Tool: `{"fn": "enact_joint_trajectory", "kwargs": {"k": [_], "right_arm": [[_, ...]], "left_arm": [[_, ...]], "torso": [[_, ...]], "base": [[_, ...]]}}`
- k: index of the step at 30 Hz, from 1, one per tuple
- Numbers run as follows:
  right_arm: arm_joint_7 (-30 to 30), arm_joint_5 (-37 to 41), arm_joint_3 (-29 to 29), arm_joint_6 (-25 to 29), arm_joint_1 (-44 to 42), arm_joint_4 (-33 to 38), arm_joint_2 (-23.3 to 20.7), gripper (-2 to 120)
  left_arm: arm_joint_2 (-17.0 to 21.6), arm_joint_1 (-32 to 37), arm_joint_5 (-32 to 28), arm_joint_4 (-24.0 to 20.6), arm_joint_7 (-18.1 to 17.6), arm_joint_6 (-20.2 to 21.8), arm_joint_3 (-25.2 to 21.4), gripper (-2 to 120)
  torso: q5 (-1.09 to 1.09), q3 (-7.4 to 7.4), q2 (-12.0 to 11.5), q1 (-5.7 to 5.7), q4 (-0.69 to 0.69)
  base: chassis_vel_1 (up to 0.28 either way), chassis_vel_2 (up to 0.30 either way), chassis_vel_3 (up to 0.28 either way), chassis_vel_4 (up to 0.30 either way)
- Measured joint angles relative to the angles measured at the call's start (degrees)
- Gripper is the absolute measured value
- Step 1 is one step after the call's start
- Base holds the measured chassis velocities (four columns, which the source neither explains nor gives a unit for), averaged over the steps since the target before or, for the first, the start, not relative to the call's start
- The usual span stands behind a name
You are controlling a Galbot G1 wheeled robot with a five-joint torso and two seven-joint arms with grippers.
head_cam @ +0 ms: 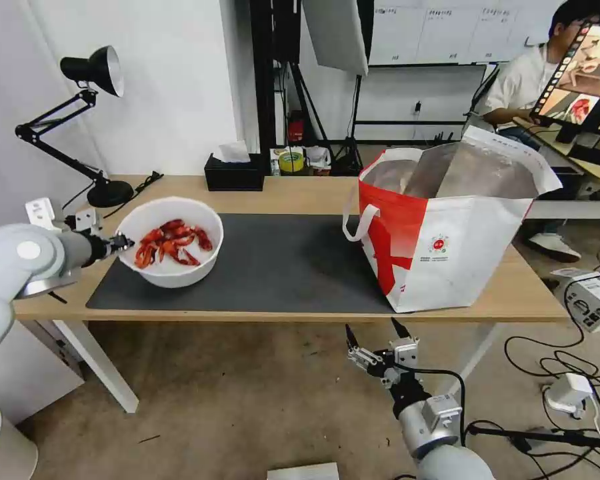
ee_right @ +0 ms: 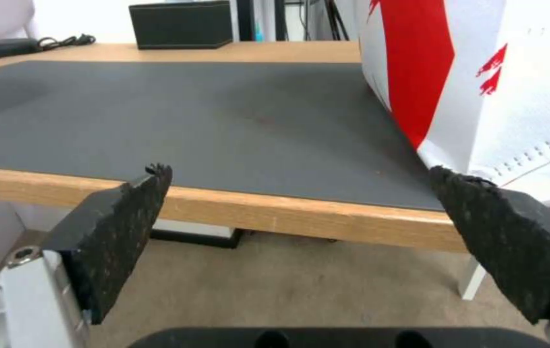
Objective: Pick up the trash from the table and place it into the takeout bag.
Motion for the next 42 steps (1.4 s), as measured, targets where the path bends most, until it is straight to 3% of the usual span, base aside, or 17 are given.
{"fn": "enact_joint_trajectory", "kwargs": {"k": [8, 25, 33, 36, 42], "right_arm": [[0.0, 0.0, 0.0, 0.0, 0.0, 0.0, 0.0, 100], [0.0, 0.0, 0.0, 0.0, 0.0, 0.0, 0.0, 100], [0.0, 0.0, 0.0, 0.0, 0.0, 0.0, 0.0, 100], [0.0, 0.0, 0.0, 0.0, 0.0, 0.0, 0.0, 100], [0.0, 0.0, 0.0, 0.0, 0.0, 0.0, 0.0, 100]], "left_arm": [[-0.8, -6.3, -3.9, -3.4, -2.2, 0.0, 3.0, 0], [-1.9, -18.5, -9.1, -3.4, -5.1, 0.0, 11.3, 0], [-6.1, -26.4, -9.6, -1.0, -6.3, 0.0, 18.7, 0], [-9.4, -30.4, -9.6, 1.0, -6.9, 0.0, 22.5, 0], [-12.8, -35.0, -9.6, 3.5, -7.3, 0.0, 25.4, 0]], "torso": [[0.00, 0.00, 0.0, 0.00, 0.00], [0.00, 0.00, 0.0, 0.00, 0.00], [0.00, 0.00, 0.0, 0.00, 0.00], [0.00, 0.00, 0.0, 0.00, 0.00], [0.01, 0.00, 0.0, 0.00, -0.01]], "base": [[0.000, 0.000, 0.000, 0.000], [0.000, 0.000, 0.000, 0.000], [0.000, 0.000, 0.000, 0.000], [0.000, 0.000, 0.000, 0.000], [0.000, 0.000, 0.000, 0.000]]}}
